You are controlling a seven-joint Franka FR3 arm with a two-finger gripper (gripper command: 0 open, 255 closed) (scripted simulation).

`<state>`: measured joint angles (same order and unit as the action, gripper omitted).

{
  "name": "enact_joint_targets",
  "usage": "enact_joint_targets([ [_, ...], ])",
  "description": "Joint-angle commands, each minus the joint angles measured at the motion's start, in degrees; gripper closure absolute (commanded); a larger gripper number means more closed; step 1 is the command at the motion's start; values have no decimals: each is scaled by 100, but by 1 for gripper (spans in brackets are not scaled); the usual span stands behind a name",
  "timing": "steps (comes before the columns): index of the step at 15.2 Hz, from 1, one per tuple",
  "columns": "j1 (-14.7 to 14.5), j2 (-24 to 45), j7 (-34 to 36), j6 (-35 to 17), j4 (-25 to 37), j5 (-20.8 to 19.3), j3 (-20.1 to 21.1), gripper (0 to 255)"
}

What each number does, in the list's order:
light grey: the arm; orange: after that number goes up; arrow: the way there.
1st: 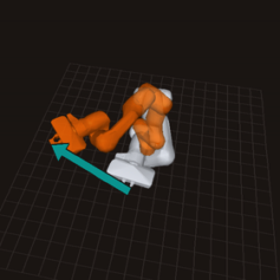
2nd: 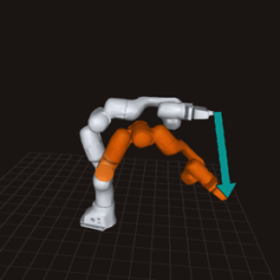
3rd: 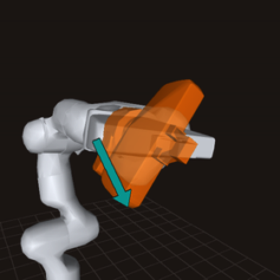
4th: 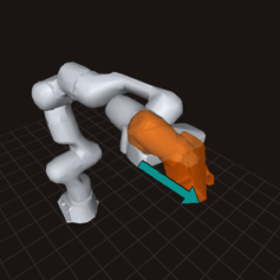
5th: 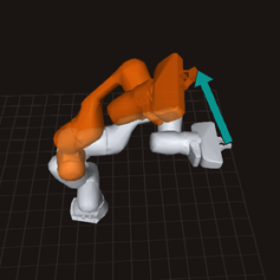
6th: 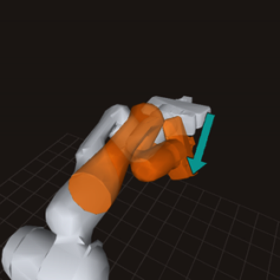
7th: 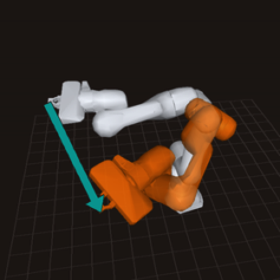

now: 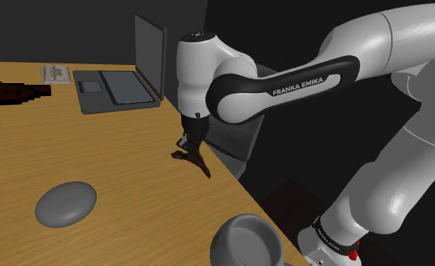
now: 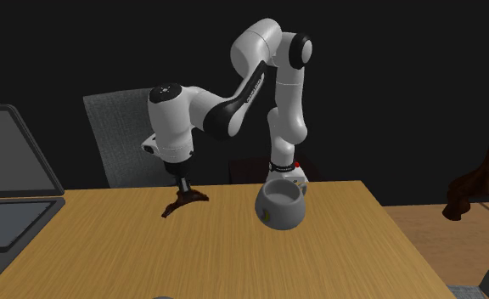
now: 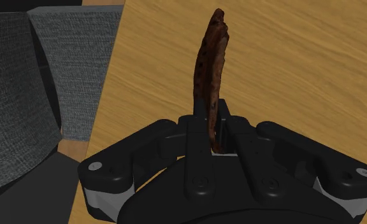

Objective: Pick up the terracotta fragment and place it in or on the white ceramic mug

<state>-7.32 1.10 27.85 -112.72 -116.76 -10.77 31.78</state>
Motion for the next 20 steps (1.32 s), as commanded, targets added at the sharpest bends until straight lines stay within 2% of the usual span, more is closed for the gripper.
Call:
enact_joint_targets([
  [1, 2, -53, -42, 138, 94, 40, 0, 255],
  [20, 14, -313, -355, 1530, 1296, 239, -15, 255],
])
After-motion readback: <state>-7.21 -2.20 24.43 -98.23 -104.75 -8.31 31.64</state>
